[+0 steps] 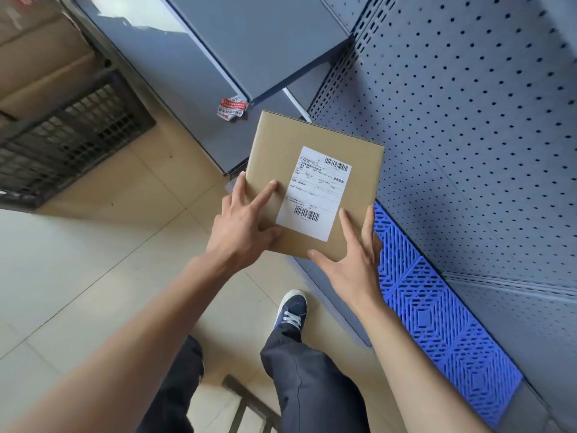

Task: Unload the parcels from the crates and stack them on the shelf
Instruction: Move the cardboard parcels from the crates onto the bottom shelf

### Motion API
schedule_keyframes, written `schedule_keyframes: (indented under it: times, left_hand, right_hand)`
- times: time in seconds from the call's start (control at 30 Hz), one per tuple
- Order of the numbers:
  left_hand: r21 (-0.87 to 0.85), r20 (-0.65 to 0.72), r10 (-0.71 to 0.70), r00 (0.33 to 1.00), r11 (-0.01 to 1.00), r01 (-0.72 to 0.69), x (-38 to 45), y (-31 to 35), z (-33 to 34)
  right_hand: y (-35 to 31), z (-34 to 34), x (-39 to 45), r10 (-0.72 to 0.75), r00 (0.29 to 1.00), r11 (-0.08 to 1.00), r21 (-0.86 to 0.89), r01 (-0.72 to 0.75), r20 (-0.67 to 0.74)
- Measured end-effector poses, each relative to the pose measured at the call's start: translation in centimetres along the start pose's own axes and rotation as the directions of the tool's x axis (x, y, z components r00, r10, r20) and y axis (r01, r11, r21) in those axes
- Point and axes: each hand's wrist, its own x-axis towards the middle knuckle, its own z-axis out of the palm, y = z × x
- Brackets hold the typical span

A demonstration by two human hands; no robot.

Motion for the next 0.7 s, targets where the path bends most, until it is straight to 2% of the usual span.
schedule_keyframes:
  times: [0.23, 0.5, 0.7]
  left_hand:
    - [0.103, 0.029, 0.061, 0.998, 0.993, -0.064, 5.6, -3.7, 5.2]
    - [0.057, 0.023, 0.095, 0.995, 0.994, -0.096, 12.6, -8.4, 10.8]
    - [0.070, -0.020, 0.179, 0.984, 0.982, -0.177, 17.0, -10.5, 12.7]
  right_hand:
    - [5.0, 6.1, 4.9, -0.037, 0.998, 0.998, 0.048, 0.039, -0.051]
    - [9.2, 12.2, 10.9, -0.086, 0.996, 0.996, 0.034, 0.087, -0.023]
    - [11.0, 15.8, 13.7, -0.079, 0.994, 0.994, 0.075, 0.085, -0.079]
